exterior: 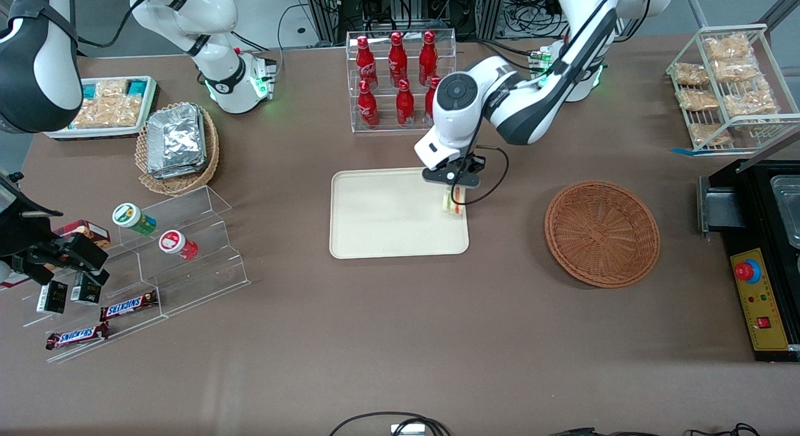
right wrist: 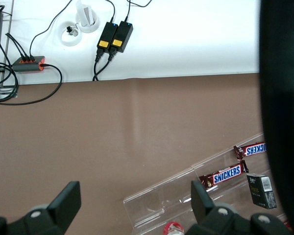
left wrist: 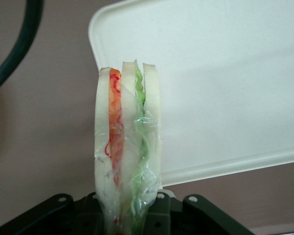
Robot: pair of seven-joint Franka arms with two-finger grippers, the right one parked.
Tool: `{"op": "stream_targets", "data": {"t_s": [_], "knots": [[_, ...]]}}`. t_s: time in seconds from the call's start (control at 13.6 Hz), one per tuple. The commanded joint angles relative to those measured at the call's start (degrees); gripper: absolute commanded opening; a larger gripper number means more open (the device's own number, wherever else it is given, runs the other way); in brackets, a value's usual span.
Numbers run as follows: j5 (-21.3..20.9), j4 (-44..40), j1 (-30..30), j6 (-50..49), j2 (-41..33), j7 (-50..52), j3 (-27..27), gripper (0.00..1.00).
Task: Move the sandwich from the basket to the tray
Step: 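Lower the sandwich onto the tray and open the left gripper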
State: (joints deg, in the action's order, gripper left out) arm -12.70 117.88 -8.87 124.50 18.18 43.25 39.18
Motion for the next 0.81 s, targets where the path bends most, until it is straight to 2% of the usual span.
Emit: {"op": "stream_targets", "data": {"t_s": [0.0,0.22,0.51,0.66,0.74], "knots": [[-4.7,-5.5,-1.9,-0.4,7.1,5.2,-0.3,0.0],[-10.1,-7.0,-3.3,1.1,12.0,9.3,-0.4,0.01],[-13.8,-8.4,-4.1,2.5,16.1,12.2,-0.4,0.04],[-15.2,-8.9,-4.3,2.5,17.4,13.4,-0.5,0.13],[-15.2,-8.9,-4.3,2.5,17.4,13.4,-0.5,0.25]]}}
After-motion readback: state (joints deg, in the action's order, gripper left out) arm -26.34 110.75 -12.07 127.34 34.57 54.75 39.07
